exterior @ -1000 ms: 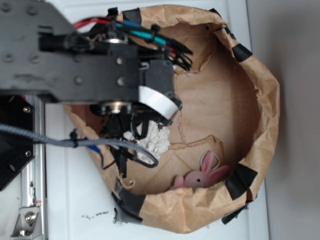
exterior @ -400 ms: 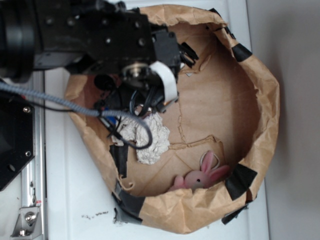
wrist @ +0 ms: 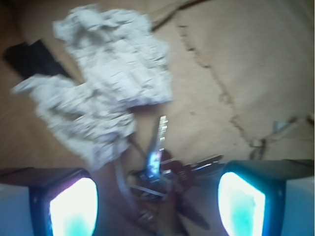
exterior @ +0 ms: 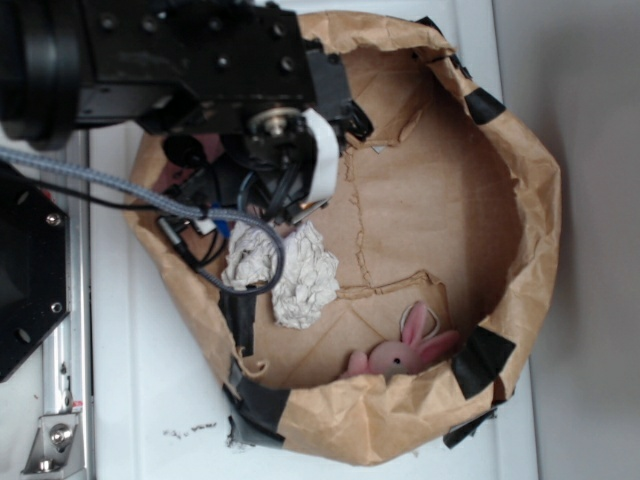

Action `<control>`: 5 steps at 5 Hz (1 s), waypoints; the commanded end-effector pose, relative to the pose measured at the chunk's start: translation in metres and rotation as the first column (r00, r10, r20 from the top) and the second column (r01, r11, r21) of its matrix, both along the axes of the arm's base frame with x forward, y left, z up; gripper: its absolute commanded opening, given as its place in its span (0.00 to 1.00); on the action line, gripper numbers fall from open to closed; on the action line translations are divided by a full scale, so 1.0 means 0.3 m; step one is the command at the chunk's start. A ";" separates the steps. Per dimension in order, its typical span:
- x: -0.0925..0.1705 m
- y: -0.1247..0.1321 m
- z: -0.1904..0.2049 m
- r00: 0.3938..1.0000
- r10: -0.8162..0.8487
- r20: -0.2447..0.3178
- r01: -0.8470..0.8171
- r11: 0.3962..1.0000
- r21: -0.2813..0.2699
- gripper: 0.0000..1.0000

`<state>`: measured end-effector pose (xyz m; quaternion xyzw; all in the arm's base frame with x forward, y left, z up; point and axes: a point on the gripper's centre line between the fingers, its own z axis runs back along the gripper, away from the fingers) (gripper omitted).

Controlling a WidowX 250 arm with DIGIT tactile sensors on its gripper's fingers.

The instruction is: Grab the silver keys.

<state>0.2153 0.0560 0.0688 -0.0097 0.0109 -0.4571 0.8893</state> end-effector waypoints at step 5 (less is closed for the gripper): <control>0.004 -0.028 -0.042 0.995 0.012 0.103 -0.011 1.000 -0.014 1.00</control>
